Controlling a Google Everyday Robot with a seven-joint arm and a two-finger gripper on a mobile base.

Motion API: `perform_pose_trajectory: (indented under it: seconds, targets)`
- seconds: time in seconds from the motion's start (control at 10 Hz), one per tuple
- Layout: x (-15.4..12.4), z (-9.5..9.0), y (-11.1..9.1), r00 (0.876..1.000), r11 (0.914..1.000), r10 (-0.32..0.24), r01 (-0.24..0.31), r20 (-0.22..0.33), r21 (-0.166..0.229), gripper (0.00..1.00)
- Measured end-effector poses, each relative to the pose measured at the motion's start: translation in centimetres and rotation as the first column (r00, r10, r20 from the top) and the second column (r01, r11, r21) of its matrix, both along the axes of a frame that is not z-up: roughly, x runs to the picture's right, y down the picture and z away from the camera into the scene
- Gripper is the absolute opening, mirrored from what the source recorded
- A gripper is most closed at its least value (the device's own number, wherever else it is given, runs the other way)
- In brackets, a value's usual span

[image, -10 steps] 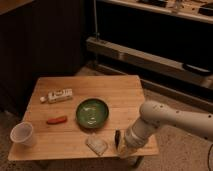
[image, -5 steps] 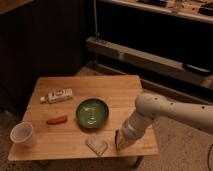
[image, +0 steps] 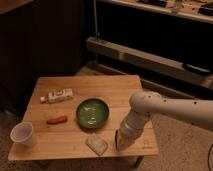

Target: Knock the eraser over

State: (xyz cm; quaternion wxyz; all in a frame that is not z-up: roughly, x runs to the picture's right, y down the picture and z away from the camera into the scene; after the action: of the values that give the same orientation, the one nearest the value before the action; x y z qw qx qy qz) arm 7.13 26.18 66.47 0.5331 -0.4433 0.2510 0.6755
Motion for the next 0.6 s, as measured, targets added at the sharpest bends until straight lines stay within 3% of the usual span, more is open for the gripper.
perform_pose_trajectory:
  seconds: [0.2, 0.4, 0.6]
  targets:
    - [-0.3, 0.7, 0.6, 1.000, 0.9997, 0.010, -0.010, 0.028, -0.024, 0.03]
    - [-0.2, 0.3, 1.3, 0.996, 0.9993, 0.036, -0.035, 0.084, -0.012, 0.03]
    - [-1.3, -0.5, 0.9, 0.998, 0.9997, 0.022, -0.022, 0.065, 0.012, 0.03]
